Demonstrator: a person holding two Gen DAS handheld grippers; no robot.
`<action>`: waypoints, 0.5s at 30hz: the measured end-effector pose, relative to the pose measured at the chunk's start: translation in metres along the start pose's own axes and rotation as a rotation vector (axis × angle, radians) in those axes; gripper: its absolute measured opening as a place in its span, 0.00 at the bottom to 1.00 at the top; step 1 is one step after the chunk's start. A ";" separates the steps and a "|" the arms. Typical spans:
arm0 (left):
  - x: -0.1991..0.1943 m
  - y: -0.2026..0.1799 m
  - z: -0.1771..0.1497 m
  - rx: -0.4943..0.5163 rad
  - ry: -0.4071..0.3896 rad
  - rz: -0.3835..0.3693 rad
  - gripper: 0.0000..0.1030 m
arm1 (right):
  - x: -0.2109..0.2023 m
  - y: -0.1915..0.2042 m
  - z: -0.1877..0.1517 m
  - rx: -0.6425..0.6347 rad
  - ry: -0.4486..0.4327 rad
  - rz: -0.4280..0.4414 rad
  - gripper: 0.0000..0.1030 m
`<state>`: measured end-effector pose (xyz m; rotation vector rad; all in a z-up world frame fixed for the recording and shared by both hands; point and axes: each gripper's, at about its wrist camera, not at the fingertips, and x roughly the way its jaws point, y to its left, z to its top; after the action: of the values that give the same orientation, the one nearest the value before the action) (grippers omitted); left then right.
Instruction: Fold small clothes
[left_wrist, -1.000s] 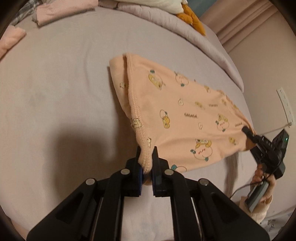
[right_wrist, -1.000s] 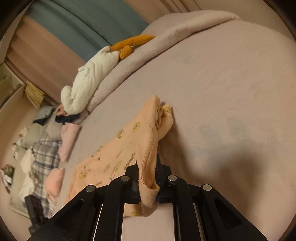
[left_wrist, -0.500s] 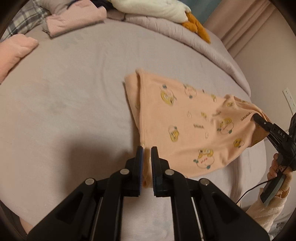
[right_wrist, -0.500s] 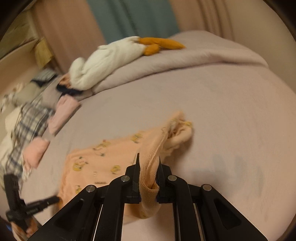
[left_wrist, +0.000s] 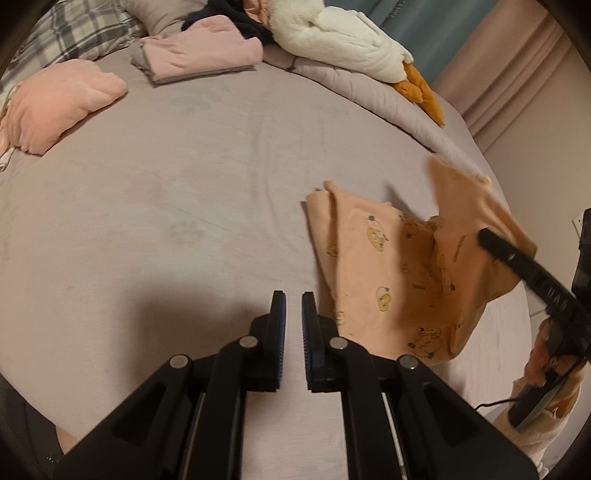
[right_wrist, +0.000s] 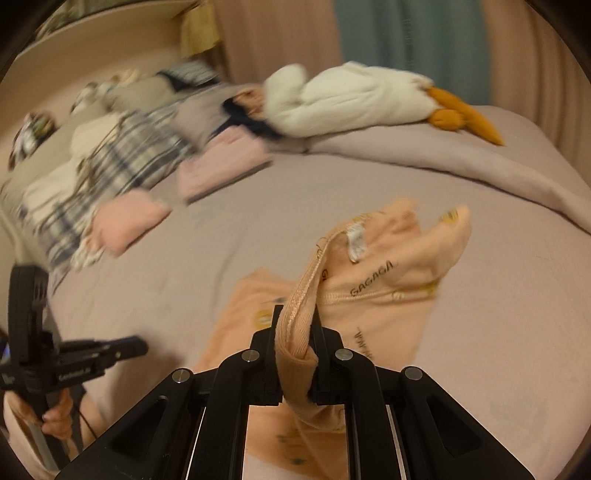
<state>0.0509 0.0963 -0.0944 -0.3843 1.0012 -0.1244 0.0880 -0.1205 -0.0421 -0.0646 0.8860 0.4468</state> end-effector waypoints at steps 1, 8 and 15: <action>-0.003 0.003 -0.001 -0.002 0.000 0.002 0.08 | 0.007 0.008 -0.003 -0.016 0.018 0.013 0.11; 0.006 0.011 -0.004 -0.018 0.038 0.016 0.08 | 0.062 0.048 -0.027 -0.084 0.186 0.079 0.11; 0.014 0.008 -0.002 -0.011 0.064 0.005 0.12 | 0.088 0.039 -0.041 -0.016 0.296 0.140 0.17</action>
<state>0.0563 0.0994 -0.1094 -0.3899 1.0666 -0.1273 0.0902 -0.0644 -0.1305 -0.0849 1.1826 0.5849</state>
